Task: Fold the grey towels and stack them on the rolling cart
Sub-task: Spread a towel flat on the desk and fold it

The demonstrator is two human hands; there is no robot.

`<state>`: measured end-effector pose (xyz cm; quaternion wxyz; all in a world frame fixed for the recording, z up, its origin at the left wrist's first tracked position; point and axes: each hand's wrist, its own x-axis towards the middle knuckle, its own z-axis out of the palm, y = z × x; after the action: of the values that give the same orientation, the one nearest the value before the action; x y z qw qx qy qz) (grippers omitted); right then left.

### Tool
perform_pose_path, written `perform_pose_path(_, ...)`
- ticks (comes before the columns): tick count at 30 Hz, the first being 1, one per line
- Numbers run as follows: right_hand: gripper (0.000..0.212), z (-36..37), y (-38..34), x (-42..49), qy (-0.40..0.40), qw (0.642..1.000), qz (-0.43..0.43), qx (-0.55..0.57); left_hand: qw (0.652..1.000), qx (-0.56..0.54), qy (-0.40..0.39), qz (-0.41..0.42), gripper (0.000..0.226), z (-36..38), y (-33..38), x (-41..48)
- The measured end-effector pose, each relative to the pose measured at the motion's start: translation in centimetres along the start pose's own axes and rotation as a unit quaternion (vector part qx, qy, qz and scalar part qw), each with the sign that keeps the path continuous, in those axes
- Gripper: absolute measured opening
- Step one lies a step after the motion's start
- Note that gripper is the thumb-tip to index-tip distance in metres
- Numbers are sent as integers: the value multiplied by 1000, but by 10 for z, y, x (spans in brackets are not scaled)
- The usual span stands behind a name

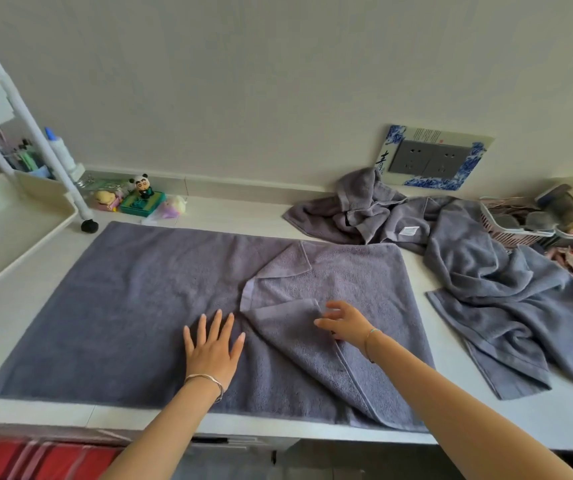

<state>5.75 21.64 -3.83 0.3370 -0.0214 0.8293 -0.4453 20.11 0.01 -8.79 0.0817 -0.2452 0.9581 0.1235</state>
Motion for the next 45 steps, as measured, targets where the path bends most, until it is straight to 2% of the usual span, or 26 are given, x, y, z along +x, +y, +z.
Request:
perform_pose_path(2,42,9,-5,-8,-34,999,7,27,1000,16,-19,4,118,4,-8,-4)
perform_pose_path(4,20,15,-13,-21,-187,979,29,77,1000,-5,-29,5,84,1,-10,-6)
perform_pose_path(5,19,17,-15,-26,-259,961,32,89,999,-14,-30,2,64,-3,-10,-6)
perform_pose_path(6,21,18,-18,-31,-297,951,21,86,1000,-19,-23,1,53,-7,-10,-5)
perform_pose_path(7,22,18,-17,-31,-281,957,-4,72,1000,-19,-14,1,49,-11,-11,-4)
perform_pose_path(8,21,18,-15,-31,-221,972,-38,72,1000,-14,-11,5,50,-13,-12,-4)
perform_pose_path(10,20,13,-2,-21,-15,994,-99,43,1000,-9,-22,11,60,-12,-15,-3)
perform_pose_path(11,23,9,6,-16,58,991,-119,-5,999,-13,-29,12,63,-9,-16,-4)
perform_pose_path(12,30,6,15,-13,86,985,-129,-79,999,-17,-35,7,60,-7,-17,-5)
perform_pose_path(13,39,4,27,-10,84,974,-125,-169,999,-20,-41,1,54,-4,-17,-5)
perform_pose_path(15,55,4,49,-9,55,931,-99,-346,998,-21,-52,-11,52,1,-17,-7)
perform_pose_path(17,64,4,66,-11,62,887,-93,-448,998,-25,-61,-22,54,1,-13,-10)
perform_pose_path(20,84,-3,80,-17,95,874,-101,-466,995,-28,-87,-27,59,-1,-4,-16)
perform_pose_path(22,88,-11,90,-20,102,872,-103,-468,994,-19,-107,-18,65,0,4,-26)
perform_pose_path(26,86,-27,100,-32,86,870,-97,-475,993,-18,-117,-7,73,3,16,-39)
perform_pose_path(28,75,-28,90,-35,74,875,-78,-472,995,-10,-103,1,77,2,20,-37)
perform_pose_path(31,54,-19,64,-31,139,907,-106,-383,998,-28,-40,25,101,-4,26,-30)
perform_pose_path(33,46,-9,37,-28,167,955,-116,-217,996,-50,25,65,105,-8,30,-27)
perform_pose_path(34,45,-3,24,-24,153,975,-106,-121,994,-60,48,79,108,-9,33,-26)
perform_pose_path(36,46,7,1,-15,119,989,-81,17,995,-61,16,77,107,-14,38,-27)
perform_pose_path(39,54,21,-21,10,59,979,-28,193,996,-70,-42,35,77,-17,49,-23)
perform_pose_path(41,53,28,-31,25,16,943,18,333,993,-111,-47,20,60,-18,54,-22)
perform_pose_path(43,47,31,-40,36,12,902,53,428,977,-206,-50,6,53,-19,57,-21)
perform_pose_path(45,40,34,-45,50,24,885,75,459,944,-325,-51,-23,51,-18,59,-21)
